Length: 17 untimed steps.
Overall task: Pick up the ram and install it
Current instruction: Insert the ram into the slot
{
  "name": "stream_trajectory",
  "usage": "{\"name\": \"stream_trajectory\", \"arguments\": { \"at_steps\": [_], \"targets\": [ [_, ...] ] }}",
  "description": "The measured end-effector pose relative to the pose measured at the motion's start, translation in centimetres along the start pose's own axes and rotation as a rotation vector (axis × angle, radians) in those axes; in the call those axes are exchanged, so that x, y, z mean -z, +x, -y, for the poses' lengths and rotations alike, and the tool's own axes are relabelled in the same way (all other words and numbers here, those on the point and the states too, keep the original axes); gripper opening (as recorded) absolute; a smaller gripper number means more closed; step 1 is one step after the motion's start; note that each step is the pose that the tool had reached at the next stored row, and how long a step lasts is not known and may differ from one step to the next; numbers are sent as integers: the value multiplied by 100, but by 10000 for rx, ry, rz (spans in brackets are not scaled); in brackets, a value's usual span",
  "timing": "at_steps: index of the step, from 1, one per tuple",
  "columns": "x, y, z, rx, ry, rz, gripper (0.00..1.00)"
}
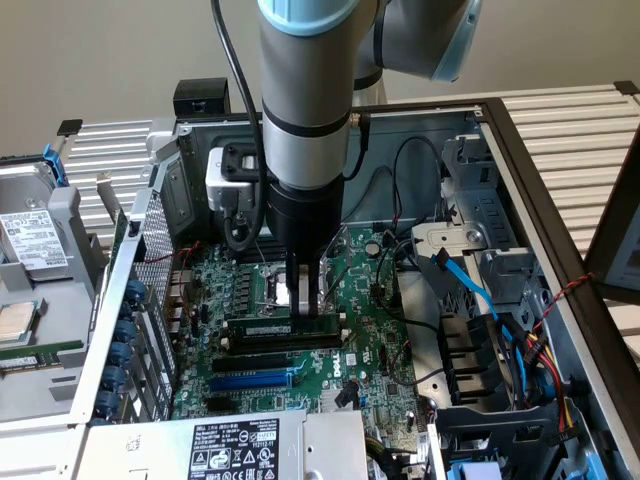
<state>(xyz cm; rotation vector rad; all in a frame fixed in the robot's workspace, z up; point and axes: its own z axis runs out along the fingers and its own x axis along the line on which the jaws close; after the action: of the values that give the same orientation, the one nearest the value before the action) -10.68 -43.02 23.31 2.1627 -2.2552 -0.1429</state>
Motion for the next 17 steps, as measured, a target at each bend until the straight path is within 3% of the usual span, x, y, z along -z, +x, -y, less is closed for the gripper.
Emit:
{"name": "stream_trajectory", "arguments": {
  "at_steps": [17],
  "targets": [
    [-33, -6, 2, 1, 0, 13, 12]
  ]
}}
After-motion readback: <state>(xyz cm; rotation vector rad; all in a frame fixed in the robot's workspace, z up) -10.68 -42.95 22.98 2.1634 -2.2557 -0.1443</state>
